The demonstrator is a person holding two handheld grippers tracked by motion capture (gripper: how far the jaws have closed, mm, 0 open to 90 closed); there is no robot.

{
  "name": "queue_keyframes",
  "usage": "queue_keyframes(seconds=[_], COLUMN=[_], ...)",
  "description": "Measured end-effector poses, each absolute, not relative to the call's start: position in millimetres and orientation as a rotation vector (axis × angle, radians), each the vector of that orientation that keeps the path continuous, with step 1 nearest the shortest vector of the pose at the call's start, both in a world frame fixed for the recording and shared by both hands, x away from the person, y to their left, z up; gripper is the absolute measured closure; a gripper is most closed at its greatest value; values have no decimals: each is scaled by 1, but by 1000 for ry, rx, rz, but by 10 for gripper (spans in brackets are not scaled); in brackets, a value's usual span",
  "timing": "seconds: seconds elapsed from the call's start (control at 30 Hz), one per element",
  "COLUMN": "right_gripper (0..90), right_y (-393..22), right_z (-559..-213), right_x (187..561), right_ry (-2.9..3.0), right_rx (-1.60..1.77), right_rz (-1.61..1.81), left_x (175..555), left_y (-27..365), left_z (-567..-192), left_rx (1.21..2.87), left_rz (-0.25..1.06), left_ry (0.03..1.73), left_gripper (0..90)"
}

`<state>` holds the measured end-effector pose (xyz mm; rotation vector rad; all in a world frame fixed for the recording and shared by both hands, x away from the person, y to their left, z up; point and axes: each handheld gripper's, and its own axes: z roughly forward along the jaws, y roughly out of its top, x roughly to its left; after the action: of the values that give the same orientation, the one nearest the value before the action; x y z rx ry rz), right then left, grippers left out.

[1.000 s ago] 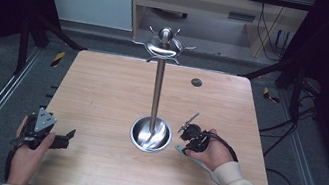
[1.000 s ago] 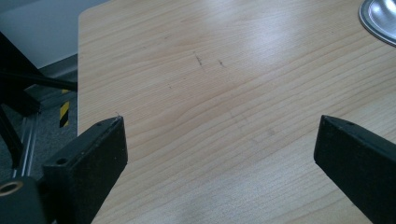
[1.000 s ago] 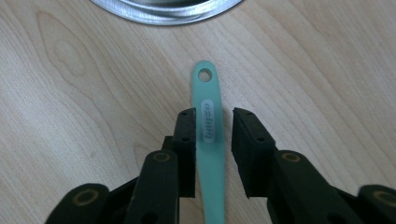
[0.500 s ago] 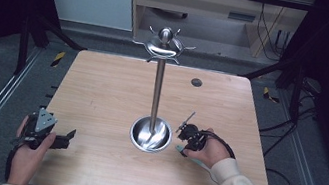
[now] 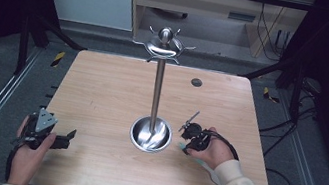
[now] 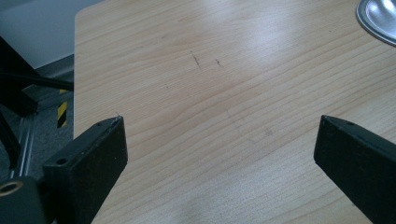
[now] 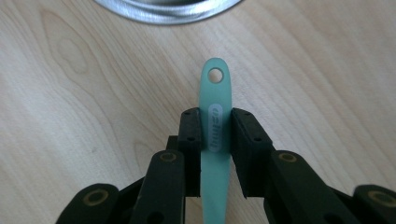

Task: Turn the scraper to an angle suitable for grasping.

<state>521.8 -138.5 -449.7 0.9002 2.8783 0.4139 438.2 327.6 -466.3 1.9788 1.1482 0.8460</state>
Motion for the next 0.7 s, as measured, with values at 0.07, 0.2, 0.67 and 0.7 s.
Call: queue_keyframes(seconds=[0.07,0.2,0.67,0.7], right_gripper=[745,745,745,745], right_y=[-144,-155,-191,-194], right_z=[-442,-425,-372,-366], right_x=[520,518,515,512], right_ry=[2857,2809,2658,2636], right_rx=[912,930,993,993], right_rz=[460,516,752,786], left_x=[438,436,435,434], left_y=[328,327,328,328], left_z=[-467,-466,-465,-465], left_rx=[1980,1975,1962,1962], left_rz=[845,847,854,853], left_ry=[1151,1150,1148,1147], left_gripper=[25,25,25,25])
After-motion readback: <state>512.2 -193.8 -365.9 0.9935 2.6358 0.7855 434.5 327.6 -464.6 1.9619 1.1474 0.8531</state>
